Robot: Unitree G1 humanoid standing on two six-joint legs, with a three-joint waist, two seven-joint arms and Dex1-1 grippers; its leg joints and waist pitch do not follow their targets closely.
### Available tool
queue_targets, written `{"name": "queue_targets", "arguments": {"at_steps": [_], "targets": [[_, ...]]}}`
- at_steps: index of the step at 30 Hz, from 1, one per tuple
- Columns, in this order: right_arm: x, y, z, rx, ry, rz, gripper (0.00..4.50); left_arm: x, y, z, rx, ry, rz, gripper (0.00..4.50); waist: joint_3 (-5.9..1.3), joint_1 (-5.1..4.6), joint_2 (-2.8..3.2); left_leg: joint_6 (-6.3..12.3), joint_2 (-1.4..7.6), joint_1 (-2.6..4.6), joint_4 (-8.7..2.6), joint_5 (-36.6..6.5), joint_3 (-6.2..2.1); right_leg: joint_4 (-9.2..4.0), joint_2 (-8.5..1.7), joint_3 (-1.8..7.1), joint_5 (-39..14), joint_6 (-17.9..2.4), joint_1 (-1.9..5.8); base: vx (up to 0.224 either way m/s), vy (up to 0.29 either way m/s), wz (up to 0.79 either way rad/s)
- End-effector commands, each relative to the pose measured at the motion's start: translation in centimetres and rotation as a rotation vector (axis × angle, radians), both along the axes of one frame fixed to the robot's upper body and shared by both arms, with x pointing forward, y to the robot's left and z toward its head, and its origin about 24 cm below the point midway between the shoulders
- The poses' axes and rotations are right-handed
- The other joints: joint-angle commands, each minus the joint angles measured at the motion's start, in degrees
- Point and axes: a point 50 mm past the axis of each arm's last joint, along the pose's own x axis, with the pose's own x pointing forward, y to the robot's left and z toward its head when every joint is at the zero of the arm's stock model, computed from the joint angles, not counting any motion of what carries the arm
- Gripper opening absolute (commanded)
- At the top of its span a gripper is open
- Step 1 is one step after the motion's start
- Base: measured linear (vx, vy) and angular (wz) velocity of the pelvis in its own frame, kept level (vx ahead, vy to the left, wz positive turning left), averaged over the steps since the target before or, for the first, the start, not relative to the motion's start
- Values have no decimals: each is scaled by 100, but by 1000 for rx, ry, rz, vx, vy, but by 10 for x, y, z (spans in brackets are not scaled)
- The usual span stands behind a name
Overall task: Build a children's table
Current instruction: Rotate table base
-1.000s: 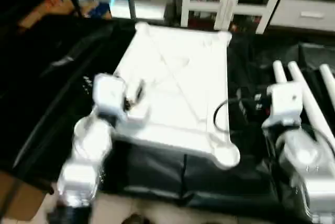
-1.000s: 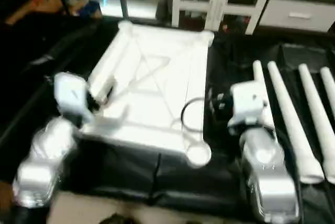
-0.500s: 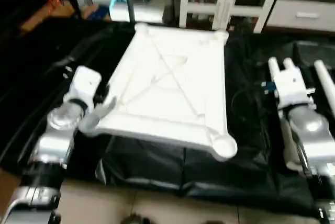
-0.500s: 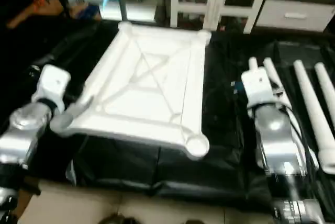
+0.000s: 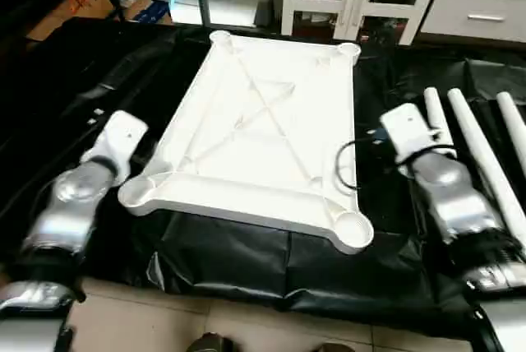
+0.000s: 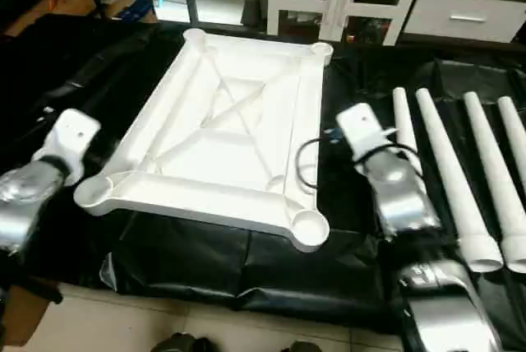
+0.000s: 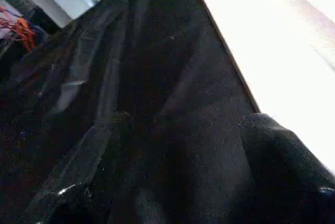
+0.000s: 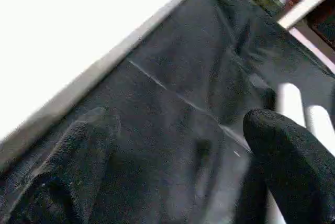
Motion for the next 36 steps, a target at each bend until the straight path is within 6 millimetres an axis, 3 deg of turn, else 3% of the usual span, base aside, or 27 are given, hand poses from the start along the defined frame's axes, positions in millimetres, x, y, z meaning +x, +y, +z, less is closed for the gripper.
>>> {"name": "queue_targets", "arguments": {"at_steps": [1,2,3,6,13,20,23,26,28,30,31,32,33,36], "targets": [[3,5,1,15,-7,26,424,-10,-2,-13,-16,88,-55,372,-417,18,-37,657,457,238,-467,-218,-132,-289,-387,115,971,-1986,174,0,0,0],[4,7,0,21,-8,31,424,-12,-2,-14,-19,100,-70,372,-423,64,-65,626,468,246,-472,-197,-87,-294,-386,128,998,-1941,161,0,0,0],[6,10,0,33,-12,38,424,-17,-3,-15,-31,130,-99,372,-430,87,-49,602,471,265,-468,-201,-80,-283,-385,124,1001,-1935,143,0,0,0],[12,19,0,53,-21,61,424,-34,-5,-24,-48,235,-186,372,-416,79,-61,494,465,211,-502,-258,-57,-274,-377,112,932,-1889,146,0,0,0],[21,31,2,96,-35,78,424,-53,-9,-28,-71,303,-248,372,-401,95,-38,469,475,253,-517,-420,5,-292,-363,128,954,-1916,101,0,0,0],[28,45,6,184,-76,69,424,-44,-2,-17,-33,208,-146,372,-369,86,-36,433,476,244,-543,-641,17,-316,-369,141,786,-1916,99,0,0,0],[29,46,8,211,-105,64,424,-43,-2,-15,-33,192,-137,372,-378,90,-30,436,475,233,-544,-552,15,-307,-368,140,947,-1902,105,0,0,0],[29,38,10,235,-142,21,424,-38,4,-4,-6,109,-88,372,-387,95,-29,504,471,231,-527,-448,20,-291,-359,134,1116,-1906,96,0,0,0],[29,22,16,245,-172,-18,424,-31,16,14,-29,17,-20,372,-399,108,0,519,460,246,-507,-335,29,-271,-341,126,1300,-1926,83,0,0,0],[28,15,18,251,-180,-18,424,-31,18,22,-57,-17,-30,372,-413,118,34,589,450,236,-466,17,20,-217,-321,101,1714,-1942,71,0,0,0],[28,13,18,249,-182,-17,424,-31,17,25,-74,-23,-48,372,-406,116,24,639,450,228,-457,106,23,-208,-311,90,1811,-1939,70,0,0,0],[27,10,19,238,-183,-15,424,-31,16,27,-92,-25,-65,372,-406,123,67,653,445,225,-450,110,23,-205,-317,83,1801,-1937,74,0,0,0],[26,7,19,214,-184,-12,424,-31,13,30,-125,-27,-94,372,-399,115,35,648,447,233,-459,90,32,-226,-310,82,1767,-1936,69,0,0,0],[26,4,19,185,-189,-13,424,-28,12,28,-130,-25,-87,372,-386,130,28,593,447,236,-473,-148,53,-250,-317,94,1526,-1974,66,0,0,0]]}}
